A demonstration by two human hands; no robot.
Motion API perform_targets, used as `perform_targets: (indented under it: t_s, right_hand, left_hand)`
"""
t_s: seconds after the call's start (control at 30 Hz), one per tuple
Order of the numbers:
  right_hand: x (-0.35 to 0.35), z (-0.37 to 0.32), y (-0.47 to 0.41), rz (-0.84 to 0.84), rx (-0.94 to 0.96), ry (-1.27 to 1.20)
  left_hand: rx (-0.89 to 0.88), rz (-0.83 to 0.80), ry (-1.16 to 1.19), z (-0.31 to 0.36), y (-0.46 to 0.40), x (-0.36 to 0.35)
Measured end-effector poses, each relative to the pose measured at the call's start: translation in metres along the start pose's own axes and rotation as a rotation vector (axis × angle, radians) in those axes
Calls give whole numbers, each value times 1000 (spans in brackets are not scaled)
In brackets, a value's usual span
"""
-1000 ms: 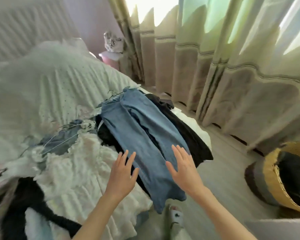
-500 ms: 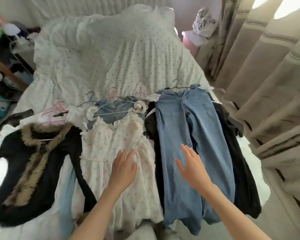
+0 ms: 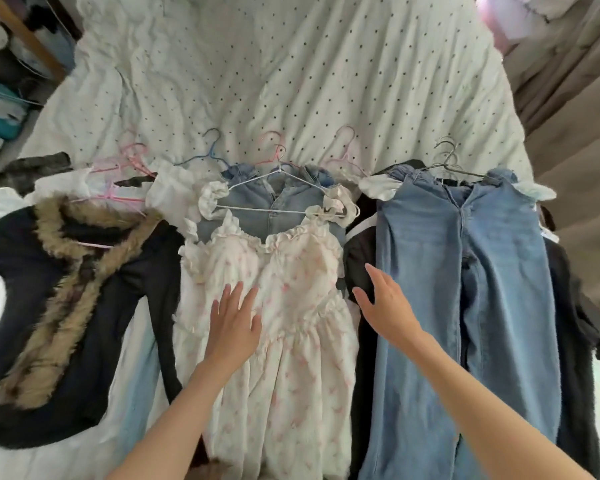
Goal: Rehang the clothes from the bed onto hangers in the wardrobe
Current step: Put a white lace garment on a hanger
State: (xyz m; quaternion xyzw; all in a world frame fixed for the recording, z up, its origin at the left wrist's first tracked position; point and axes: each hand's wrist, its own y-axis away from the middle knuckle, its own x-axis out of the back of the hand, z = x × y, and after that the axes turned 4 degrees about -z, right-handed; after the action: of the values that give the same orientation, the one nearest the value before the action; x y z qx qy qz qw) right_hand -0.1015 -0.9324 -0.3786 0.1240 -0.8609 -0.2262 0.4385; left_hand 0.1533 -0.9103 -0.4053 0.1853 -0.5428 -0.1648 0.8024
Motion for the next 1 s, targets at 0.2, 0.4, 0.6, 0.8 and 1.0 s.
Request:
perform_targets:
  t_s: [0.2,0.4,0.6,0.8,1.0]
  right_hand:
    - [13,-25,-122,42,-66,49]
    - [14,-42,-212,113,-101,82]
    - [3,-49,-258,-63,-184,230]
    - [5,-56,-253,83,-132,105]
    - [30,-62,-215,397,33,84]
  left_hand:
    - [-18,-88,-100,-47,-87,-8]
    - [-96,-177,-144,-74,-110,-37]
    - [-139,-135,-75,-80,-116,-44]
    - [-98,-179,16,-74,-123,-29]
    - [-57,4,195,-59,-120,15]
